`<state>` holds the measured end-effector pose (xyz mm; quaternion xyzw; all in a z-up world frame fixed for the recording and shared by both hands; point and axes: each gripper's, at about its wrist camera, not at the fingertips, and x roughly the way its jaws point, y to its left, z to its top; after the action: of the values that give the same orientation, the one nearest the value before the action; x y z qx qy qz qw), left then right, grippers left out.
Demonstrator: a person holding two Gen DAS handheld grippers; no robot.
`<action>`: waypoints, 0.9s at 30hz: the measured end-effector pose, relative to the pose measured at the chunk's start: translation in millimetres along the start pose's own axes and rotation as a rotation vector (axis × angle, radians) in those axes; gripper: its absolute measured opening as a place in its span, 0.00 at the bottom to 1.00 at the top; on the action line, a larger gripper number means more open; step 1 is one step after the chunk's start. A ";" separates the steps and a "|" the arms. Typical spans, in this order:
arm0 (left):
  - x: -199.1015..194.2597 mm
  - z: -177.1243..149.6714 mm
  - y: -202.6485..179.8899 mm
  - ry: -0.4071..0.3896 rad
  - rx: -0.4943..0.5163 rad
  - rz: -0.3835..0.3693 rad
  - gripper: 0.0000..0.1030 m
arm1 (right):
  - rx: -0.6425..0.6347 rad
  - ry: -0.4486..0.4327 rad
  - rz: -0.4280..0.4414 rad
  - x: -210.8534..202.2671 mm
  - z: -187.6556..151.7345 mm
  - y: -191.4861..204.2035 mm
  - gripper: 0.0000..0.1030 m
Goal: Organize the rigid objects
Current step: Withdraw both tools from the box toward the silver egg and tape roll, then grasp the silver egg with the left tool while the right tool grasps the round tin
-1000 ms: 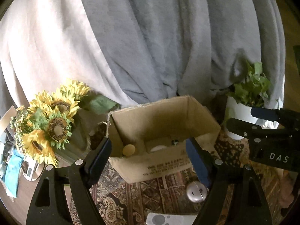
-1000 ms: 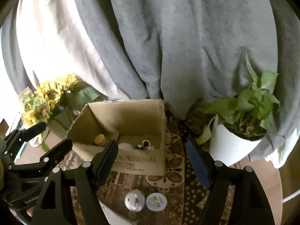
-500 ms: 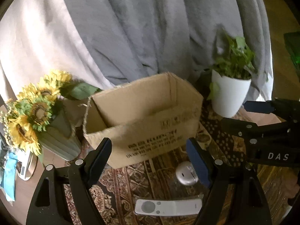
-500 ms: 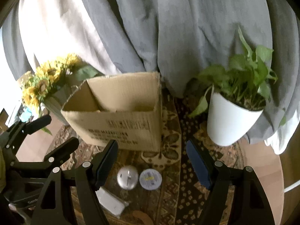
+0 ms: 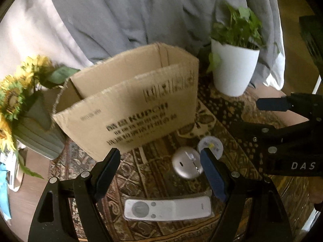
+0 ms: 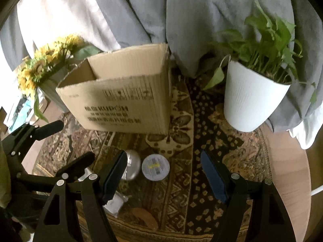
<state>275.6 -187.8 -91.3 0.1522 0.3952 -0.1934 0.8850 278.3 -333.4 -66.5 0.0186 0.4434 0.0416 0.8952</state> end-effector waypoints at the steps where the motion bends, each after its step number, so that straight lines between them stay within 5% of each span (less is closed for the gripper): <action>1: 3.3 -1.6 -0.9 0.010 0.003 -0.008 0.80 | -0.001 0.007 0.002 2.3 -1.9 -0.3 0.74; 27: 75.4 -14.4 -18.7 0.144 0.177 -0.120 0.83 | -0.105 0.266 0.054 82.9 -28.1 -1.9 0.74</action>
<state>303.9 -214.9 -159.8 0.2192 0.4475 -0.2689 0.8243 306.1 -327.9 -149.4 -0.0219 0.5545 0.0910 0.8269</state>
